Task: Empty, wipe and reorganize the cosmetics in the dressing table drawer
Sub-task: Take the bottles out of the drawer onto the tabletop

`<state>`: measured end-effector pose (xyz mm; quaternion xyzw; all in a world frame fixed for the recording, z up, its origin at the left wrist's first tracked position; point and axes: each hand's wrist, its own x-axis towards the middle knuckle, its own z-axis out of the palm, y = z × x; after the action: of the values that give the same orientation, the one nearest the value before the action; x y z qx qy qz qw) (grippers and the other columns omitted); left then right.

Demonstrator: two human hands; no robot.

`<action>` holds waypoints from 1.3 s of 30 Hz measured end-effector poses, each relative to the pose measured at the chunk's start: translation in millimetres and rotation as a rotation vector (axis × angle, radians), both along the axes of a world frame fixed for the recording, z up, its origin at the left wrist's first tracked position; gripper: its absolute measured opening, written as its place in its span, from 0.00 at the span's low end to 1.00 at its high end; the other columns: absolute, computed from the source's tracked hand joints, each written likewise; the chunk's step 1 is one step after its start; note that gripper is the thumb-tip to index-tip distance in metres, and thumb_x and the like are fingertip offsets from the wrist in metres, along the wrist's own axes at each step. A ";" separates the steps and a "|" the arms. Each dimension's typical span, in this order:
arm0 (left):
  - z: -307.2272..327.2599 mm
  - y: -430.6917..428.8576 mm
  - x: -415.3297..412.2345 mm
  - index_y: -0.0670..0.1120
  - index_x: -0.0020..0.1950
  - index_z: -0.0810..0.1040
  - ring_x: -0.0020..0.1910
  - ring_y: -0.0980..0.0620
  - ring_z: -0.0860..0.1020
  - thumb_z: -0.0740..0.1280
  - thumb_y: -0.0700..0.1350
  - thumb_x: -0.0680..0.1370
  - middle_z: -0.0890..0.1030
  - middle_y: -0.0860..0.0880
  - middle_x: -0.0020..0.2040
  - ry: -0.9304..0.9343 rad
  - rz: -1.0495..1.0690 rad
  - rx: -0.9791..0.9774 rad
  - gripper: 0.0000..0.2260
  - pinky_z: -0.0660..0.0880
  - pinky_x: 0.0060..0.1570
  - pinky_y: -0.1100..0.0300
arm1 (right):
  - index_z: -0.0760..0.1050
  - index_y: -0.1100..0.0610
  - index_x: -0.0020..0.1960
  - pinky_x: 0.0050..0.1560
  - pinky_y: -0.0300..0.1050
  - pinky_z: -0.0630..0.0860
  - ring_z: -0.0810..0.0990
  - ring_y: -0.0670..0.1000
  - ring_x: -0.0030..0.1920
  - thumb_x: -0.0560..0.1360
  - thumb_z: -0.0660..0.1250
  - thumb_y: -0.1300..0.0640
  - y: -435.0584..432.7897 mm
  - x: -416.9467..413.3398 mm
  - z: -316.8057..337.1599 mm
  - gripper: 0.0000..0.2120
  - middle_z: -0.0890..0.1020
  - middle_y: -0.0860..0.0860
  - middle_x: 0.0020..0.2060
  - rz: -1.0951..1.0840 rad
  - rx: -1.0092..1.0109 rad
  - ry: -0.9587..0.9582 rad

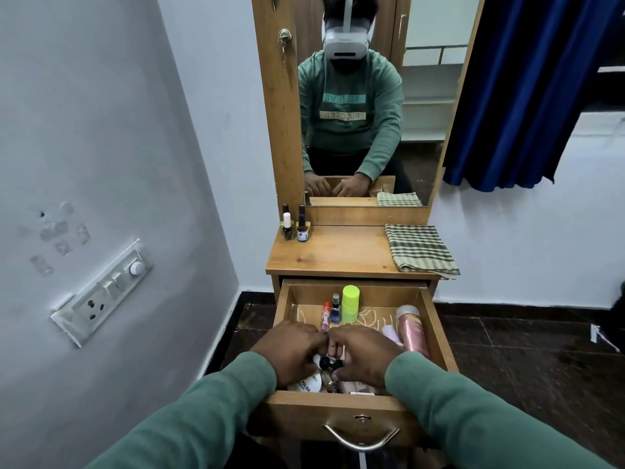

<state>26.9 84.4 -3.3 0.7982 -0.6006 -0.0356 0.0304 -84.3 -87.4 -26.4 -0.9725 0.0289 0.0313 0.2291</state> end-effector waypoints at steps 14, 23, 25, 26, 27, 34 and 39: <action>24.6 5.5 18.4 0.52 0.47 0.82 0.40 0.56 0.81 0.76 0.42 0.72 0.83 0.55 0.41 0.502 0.299 -0.686 0.08 0.80 0.42 0.55 | 0.80 0.43 0.52 0.45 0.49 0.83 0.80 0.43 0.44 0.71 0.71 0.44 0.8 23.6 54.7 0.11 0.80 0.41 0.46 -0.176 0.226 -0.343; 83.8 -35.2 108.7 0.50 0.45 0.80 0.35 0.57 0.77 0.77 0.46 0.73 0.82 0.51 0.38 0.422 0.486 -0.855 0.08 0.73 0.36 0.68 | 0.83 0.46 0.52 0.45 0.52 0.83 0.80 0.43 0.40 0.71 0.78 0.52 -16.1 118.7 116.1 0.10 0.82 0.41 0.43 -0.318 0.250 -0.540; 82.6 -41.4 125.1 0.50 0.45 0.80 0.35 0.57 0.77 0.78 0.47 0.73 0.82 0.52 0.38 0.397 0.526 -0.854 0.08 0.72 0.35 0.69 | 0.83 0.46 0.52 0.46 0.52 0.83 0.80 0.45 0.41 0.71 0.79 0.50 -18.1 138.0 115.2 0.11 0.83 0.42 0.44 -0.356 0.232 -0.553; 79.6 -44.0 132.5 0.49 0.45 0.80 0.35 0.57 0.77 0.78 0.48 0.73 0.82 0.52 0.38 0.382 0.542 -0.845 0.08 0.72 0.36 0.67 | 0.83 0.46 0.53 0.45 0.52 0.83 0.81 0.46 0.41 0.71 0.79 0.50 -19.4 147.2 113.1 0.12 0.82 0.42 0.43 -0.372 0.221 -0.557; 75.9 -46.4 139.3 0.48 0.46 0.80 0.36 0.56 0.78 0.78 0.48 0.73 0.82 0.52 0.38 0.366 0.555 -0.836 0.08 0.74 0.37 0.64 | 0.82 0.46 0.52 0.44 0.50 0.83 0.81 0.46 0.41 0.71 0.79 0.50 -20.4 155.6 110.0 0.12 0.82 0.42 0.42 -0.386 0.211 -0.561; 50.7 -51.8 160.1 0.48 0.49 0.81 0.41 0.52 0.80 0.76 0.49 0.74 0.82 0.52 0.40 0.360 0.611 -0.842 0.08 0.78 0.43 0.56 | 0.68 0.44 0.56 0.42 0.51 0.81 0.78 0.47 0.39 0.71 0.77 0.51 -19.6 182.9 87.9 0.21 0.78 0.43 0.40 -0.426 0.149 -0.585; 47.3 -55.9 161.4 0.49 0.50 0.80 0.40 0.56 0.79 0.76 0.49 0.74 0.81 0.55 0.40 0.363 0.612 -0.863 0.08 0.78 0.42 0.59 | 0.66 0.43 0.55 0.43 0.51 0.82 0.78 0.46 0.39 0.72 0.77 0.49 -15.8 187.3 84.3 0.22 0.78 0.43 0.41 -0.474 0.116 -0.607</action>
<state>188.3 28.5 44.0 0.8324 -0.2869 0.0870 0.4661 103.0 -103.2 57.9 -0.8893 0.1817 -0.3101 0.2829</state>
